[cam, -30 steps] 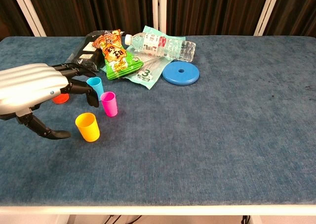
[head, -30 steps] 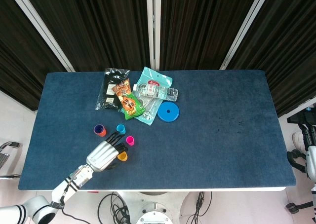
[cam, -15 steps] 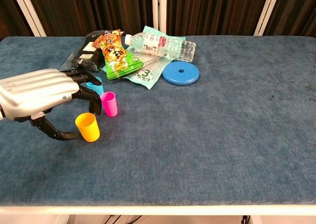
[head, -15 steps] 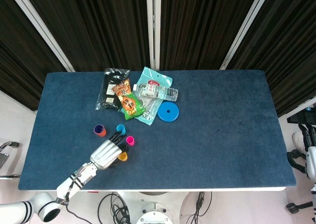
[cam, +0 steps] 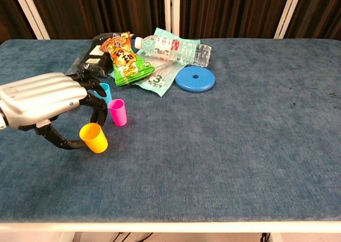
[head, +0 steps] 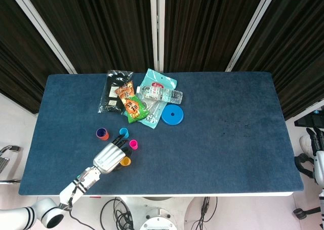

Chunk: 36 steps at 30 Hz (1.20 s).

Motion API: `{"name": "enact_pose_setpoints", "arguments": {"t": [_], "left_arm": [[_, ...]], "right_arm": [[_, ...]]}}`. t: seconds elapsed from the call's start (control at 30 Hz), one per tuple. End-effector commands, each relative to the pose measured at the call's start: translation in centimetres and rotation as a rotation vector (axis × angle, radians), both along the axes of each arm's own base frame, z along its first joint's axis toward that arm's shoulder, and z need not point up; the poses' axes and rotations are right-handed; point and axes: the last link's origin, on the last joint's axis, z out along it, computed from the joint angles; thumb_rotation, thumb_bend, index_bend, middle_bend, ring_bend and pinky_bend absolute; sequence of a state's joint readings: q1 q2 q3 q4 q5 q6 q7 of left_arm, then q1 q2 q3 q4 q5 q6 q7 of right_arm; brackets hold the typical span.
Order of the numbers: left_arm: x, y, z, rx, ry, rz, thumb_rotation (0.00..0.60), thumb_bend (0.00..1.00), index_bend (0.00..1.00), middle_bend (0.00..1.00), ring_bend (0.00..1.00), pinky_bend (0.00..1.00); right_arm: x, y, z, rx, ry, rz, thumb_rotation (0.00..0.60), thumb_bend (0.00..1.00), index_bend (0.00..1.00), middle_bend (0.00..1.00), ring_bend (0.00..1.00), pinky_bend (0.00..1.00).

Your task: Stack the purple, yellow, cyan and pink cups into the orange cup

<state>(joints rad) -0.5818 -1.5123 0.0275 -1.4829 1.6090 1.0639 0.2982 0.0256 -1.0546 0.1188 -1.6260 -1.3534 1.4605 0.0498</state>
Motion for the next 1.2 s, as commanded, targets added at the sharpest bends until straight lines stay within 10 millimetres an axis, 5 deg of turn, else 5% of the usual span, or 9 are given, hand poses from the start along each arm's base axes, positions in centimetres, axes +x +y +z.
{"name": "enact_pose_setpoints", "arguments": {"t": [0.03, 0.37, 0.63, 0.83, 1.2], "left_arm": [[0.1, 0.1, -0.1, 0.005, -0.01, 0.001, 0.6, 0.22, 0.47, 0.48, 0.18, 0.1], [0.3, 0.1, 0.6, 0.016, -0.046, 0.024, 0.6, 0.23, 0.49, 0.5, 0.21, 0.1], [0.5, 1.0, 6.6, 0.18, -0.104, 0.037, 0.6, 0.23, 0.48, 0.5, 0.21, 0.1], [-1.3, 3.1, 10.4, 0.274, -0.087, 0.131, 0.6, 0.23, 0.49, 0.5, 0.21, 0.1], [-5.8, 6.5, 9.0, 0.228, -0.045, 0.338, 0.6, 0.24, 0.49, 0.5, 0.21, 0.1]], "right_arm": [[0.0, 0.0, 0.0, 0.002, -0.001, -0.001, 0.6, 0.29, 0.0, 0.0, 0.0, 0.0], [-0.3, 0.2, 0.2, -0.004, -0.001, -0.005, 0.6, 0.29, 0.0, 0.0, 0.0, 0.0], [0.1, 0.1, 0.4, -0.01, 0.002, 0.007, 0.6, 0.29, 0.0, 0.0, 0.0, 0.0], [0.4, 0.1, 0.3, -0.013, 0.0, 0.014, 0.6, 0.29, 0.0, 0.0, 0.0, 0.0], [1.0, 0.1, 0.7, -0.026, -0.003, 0.036, 0.6, 0.29, 0.0, 0.0, 0.0, 0.0]]}}
